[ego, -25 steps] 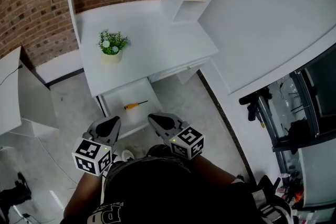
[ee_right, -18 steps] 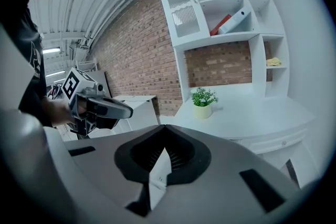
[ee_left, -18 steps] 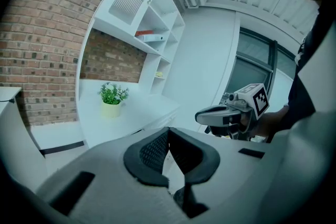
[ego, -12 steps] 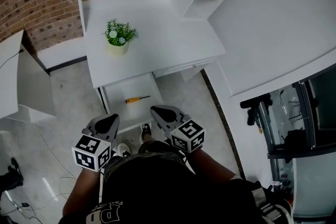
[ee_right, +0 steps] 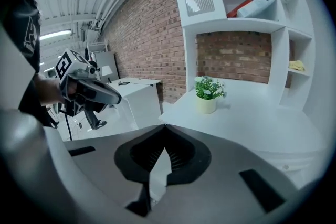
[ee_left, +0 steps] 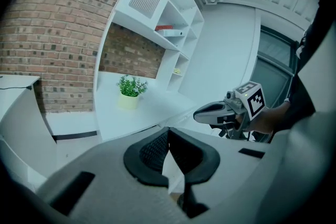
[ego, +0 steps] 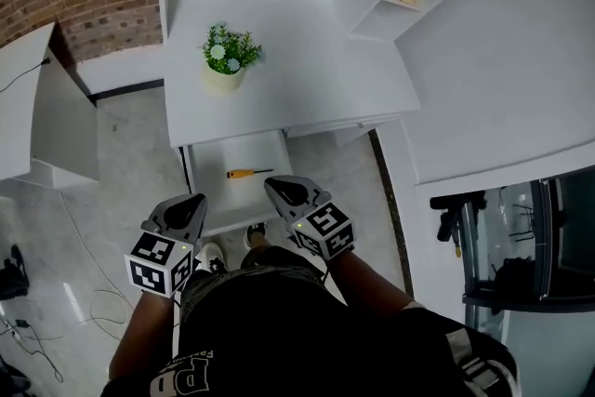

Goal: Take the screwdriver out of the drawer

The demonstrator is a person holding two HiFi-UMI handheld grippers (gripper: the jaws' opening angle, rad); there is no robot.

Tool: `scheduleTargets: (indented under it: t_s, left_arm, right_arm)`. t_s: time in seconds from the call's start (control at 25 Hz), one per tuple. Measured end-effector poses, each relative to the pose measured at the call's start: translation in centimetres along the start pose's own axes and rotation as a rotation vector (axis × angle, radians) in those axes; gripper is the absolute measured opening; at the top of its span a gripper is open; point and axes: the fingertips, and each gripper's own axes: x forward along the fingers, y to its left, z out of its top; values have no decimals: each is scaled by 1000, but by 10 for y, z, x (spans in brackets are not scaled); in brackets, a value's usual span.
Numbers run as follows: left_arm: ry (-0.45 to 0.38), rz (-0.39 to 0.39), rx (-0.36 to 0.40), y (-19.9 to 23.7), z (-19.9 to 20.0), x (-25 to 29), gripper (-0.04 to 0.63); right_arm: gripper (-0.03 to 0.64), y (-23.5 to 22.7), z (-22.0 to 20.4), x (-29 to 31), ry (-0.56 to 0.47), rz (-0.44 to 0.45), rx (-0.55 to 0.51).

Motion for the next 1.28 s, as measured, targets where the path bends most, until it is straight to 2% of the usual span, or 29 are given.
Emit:
scheduleTargets:
  t_s: [0.2,0.48,0.64,0.92,1.16,1.28]
  left_arm:
    - [17,28,-30,12,-5,16,17]
    - [85,84,-94,25,-39,36,17]
    - [125,107,-124,35,-61,49,17]
    - [159,158,-190,45,-86,59,17]
    - [169,203,-241,51,-100,59,17]
    - [185,230,-242,53,-108,58,17]
  right_arm:
    - [6,-21,-22,32,125,4,-173]
    - [8,-45,-75,76,233,35,-230]
    - [8,-54,-109,103,309,68,-308]
    - [48,-67,-159,137,423,126,-374]
    - [61,-72,-195,162,514,190,-486]
    - [61,-73,-215,173,564,232,-561]
